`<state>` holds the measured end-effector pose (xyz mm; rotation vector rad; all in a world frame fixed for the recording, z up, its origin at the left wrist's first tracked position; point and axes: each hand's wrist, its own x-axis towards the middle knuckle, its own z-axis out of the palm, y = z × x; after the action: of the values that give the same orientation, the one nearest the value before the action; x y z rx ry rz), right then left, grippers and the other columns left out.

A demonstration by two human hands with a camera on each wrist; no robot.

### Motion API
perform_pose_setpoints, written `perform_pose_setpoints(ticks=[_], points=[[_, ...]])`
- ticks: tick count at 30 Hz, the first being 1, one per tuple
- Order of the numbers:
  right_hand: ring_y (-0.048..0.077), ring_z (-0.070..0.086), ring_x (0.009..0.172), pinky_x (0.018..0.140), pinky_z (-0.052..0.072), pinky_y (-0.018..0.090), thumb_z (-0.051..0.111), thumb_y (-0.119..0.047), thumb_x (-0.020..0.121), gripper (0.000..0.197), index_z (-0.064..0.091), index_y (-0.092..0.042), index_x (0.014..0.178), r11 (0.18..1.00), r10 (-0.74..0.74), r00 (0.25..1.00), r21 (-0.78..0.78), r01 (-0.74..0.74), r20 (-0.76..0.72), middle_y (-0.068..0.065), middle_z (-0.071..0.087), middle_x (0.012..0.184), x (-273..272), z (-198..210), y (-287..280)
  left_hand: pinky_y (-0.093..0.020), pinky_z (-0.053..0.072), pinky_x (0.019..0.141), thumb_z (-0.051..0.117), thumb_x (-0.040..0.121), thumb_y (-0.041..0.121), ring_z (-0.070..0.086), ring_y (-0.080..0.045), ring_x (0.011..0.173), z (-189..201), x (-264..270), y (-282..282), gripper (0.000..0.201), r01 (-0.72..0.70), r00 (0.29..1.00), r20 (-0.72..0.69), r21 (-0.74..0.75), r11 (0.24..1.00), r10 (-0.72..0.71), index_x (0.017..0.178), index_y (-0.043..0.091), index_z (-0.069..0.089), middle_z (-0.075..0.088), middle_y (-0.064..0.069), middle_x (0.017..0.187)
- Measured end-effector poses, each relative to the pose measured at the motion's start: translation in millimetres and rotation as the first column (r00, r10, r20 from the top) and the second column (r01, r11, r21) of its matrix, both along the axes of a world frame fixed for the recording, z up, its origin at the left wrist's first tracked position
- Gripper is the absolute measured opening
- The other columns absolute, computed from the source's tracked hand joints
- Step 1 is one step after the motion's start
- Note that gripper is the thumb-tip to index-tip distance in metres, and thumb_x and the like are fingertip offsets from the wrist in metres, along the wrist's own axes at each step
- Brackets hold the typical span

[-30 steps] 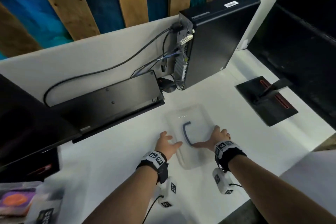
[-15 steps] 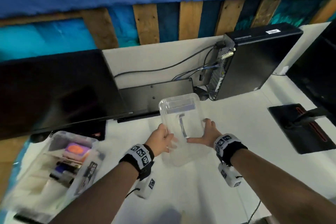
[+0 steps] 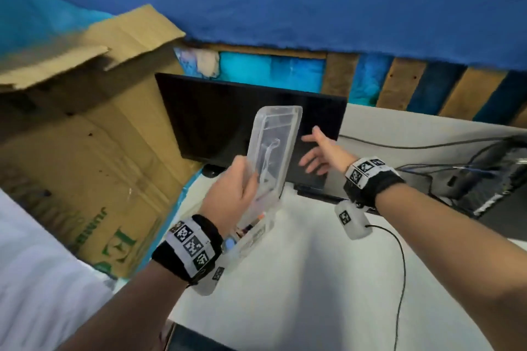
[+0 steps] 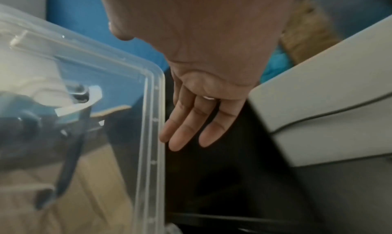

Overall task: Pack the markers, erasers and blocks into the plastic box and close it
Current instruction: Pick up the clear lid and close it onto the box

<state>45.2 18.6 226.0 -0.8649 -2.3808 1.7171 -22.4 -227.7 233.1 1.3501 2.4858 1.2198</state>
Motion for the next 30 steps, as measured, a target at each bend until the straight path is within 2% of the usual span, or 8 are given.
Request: perform_pose_setpoints(ticks=[3,7,11,15,19,25,28,30], points=[[0.024,0.066,0.07,0.061,0.048,0.031,0.01,-0.073,0.084,0.074,0.039,-0.023,0.13,0.982,0.05,0.993,-0.179,-0.068,-0.106,0.015,0.072,0.09,-44.3,26.4,-34.5,-0.031,0.036,0.054,0.041,0.095,0.033,0.047,-0.018,0.058,5.0,-24.2,-27.6,0.013,-0.092,0.984,-0.16,-0.09,0.992,0.077,0.093,0.021,0.042,0.041,0.008,0.064],[0.033,0.065,0.104,0.086,0.052,0.048,0.023,-0.081,0.077,0.08,0.036,-0.025,0.132,0.898,0.154,0.976,-0.39,-0.204,-0.156,0.02,0.063,0.12,-82.2,36.0,-65.0,-0.033,0.048,0.065,0.045,0.094,0.032,0.057,-0.02,0.085,-2.8,-47.5,-47.3,0.023,-0.102,0.935,-0.354,-0.217,0.971,0.019,0.113,0.019,0.047,0.051,0.006,0.096],[0.027,0.07,0.076,0.064,0.061,0.038,0.047,-0.02,0.096,0.034,0.045,-0.001,0.124,0.89,0.146,0.969,-0.401,-0.217,-0.201,0.028,0.063,0.109,-97.5,27.9,-73.9,-0.038,0.05,0.086,0.051,0.086,0.053,0.056,-0.019,0.106,-16.7,-63.6,-60.4,0.044,-0.074,0.886,-0.456,-0.318,0.945,-0.084,0.12,0.025,0.048,0.053,0.003,0.122],[0.024,0.07,0.07,0.055,0.06,0.033,0.051,-0.011,0.095,0.027,0.047,-0.009,0.121,0.957,0.129,0.978,-0.239,-0.166,-0.163,0.014,0.068,0.084,-95.1,1.4,-64.1,-0.046,0.035,0.105,0.045,0.079,0.069,0.039,-0.018,0.126,-46.3,-74.7,-79.0,0.067,-0.252,0.959,-0.18,-0.19,0.949,0.218,0.132,0.029,0.038,0.043,0.001,0.136],[0.018,0.063,0.055,0.047,0.052,0.03,0.059,-0.015,0.091,0.033,0.044,-0.011,0.12,0.988,-0.002,0.998,-0.154,-0.008,-0.063,0.014,0.068,0.08,-90.7,-40.8,-56.4,-0.049,0.029,0.112,0.045,0.075,0.075,0.026,-0.036,0.138,-90.6,-89.2,-91.0,0.1,-0.463,0.714,0.349,-0.415,0.783,0.607,0.146,0.012,0.014,0.02,-0.016,0.152],[0.026,0.069,0.077,0.076,0.055,0.041,0.065,-0.025,0.086,0.034,0.047,-0.012,0.113,1.0,-0.016,0.994,-0.006,0.017,0.108,0.018,0.073,0.094,-88.3,-86.1,-54.0,-0.046,0.059,0.072,0.045,0.055,0.088,0.058,-0.039,0.105,-130.0,-87.3,-83.9,0.121,-0.122,0.396,0.703,-0.597,0.793,0.591,0.145,0.035,-0.016,0.039,-0.015,0.144],[0.024,0.067,0.084,0.08,0.052,0.038,0.062,-0.025,0.087,0.03,0.052,-0.015,0.113,0.999,-0.004,0.993,0.035,0.0,0.117,0.015,0.072,0.099,-95.9,-92.3,-55.4,-0.047,0.062,0.063,0.056,0.051,0.082,0.061,-0.035,0.099,-144.6,-95.0,-76.4,0.123,-0.145,0.449,0.653,-0.62,0.771,0.61,0.145,0.031,-0.006,0.047,-0.017,0.133],[0.024,0.063,0.097,0.083,0.048,0.033,0.057,-0.024,0.09,0.03,0.053,-0.019,0.12,0.991,0.036,0.985,0.118,-0.057,0.166,0.009,0.067,0.112,-103.0,-96.6,-57.3,-0.04,0.06,0.057,0.062,0.07,0.065,0.054,-0.036,0.109,-152.8,-99.9,-75.0,0.117,-0.161,0.536,0.573,-0.651,0.742,0.619,0.145,0.03,-0.021,0.035,-0.019,0.142]])
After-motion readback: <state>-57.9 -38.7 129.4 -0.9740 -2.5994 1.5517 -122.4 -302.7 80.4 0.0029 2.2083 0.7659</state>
